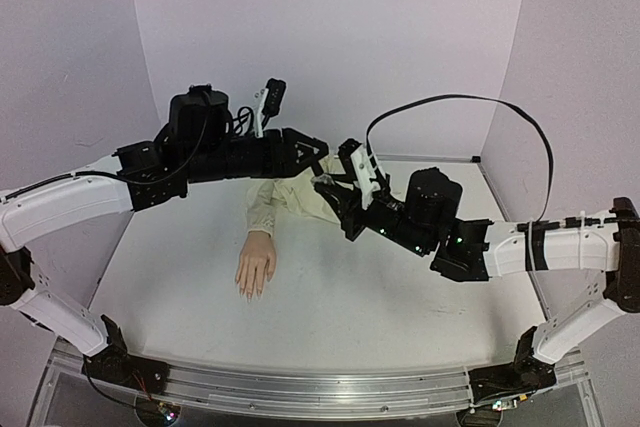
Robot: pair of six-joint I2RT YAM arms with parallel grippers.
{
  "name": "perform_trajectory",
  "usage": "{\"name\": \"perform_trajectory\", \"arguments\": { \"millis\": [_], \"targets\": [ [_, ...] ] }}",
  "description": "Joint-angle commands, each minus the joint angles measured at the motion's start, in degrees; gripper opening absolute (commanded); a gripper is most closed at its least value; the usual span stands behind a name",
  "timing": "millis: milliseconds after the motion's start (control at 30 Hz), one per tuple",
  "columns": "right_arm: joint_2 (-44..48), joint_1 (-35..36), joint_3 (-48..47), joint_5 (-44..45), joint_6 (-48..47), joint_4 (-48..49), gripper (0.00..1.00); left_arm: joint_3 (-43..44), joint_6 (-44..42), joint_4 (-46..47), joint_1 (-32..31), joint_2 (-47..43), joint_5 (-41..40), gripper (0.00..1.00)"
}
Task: Paint the nails
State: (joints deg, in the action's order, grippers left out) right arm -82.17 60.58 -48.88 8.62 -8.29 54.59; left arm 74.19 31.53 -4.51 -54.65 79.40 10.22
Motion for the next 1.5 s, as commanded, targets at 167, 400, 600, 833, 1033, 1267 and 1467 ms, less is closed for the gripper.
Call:
{"name": "perform_trajectory", "arguments": {
  "millis": [167,400,600,833,1033,1267,1467],
  "targets": [
    [0.5,0.4,-3.1,2.2,-1.6,5.8,0.00,3.3,0.8,0.3,0.3,2.0,-0.6,0.44],
    [0.7,0.5,-3.0,2.1,-1.6,5.7,0.00,3.4,1.1,0.1,0.3,2.8,0.7,0.27],
    [0.8,0.6,-3.7,1.6,0.7,5.6,0.00,3.1,0.8,0.1,0.3,3.3,4.3,0.10],
    [3.8,-1.6,-3.9,-9.6,8.6,5.0,0.00,1.6,-4.4,0.4,0.3,3.3,15.7,0.01],
    [4.3,-9.5,-5.1,-44.1,25.2,9.5,0.00,0.6,-17.3,3.1,0.4,2.5,42.3,0.00],
    [0.5,-9.5,-4.3,-67.1,49.1,38.5,0.00,0.1,-26.5,3.3,0.3,1.5,62.7,0.00],
    [1.4,-9.5,-1.7,-64.9,49.3,40.5,0.00,2.3,-26.3,3.3,0.3,3.1,66.3,0.00]
  ]
}}
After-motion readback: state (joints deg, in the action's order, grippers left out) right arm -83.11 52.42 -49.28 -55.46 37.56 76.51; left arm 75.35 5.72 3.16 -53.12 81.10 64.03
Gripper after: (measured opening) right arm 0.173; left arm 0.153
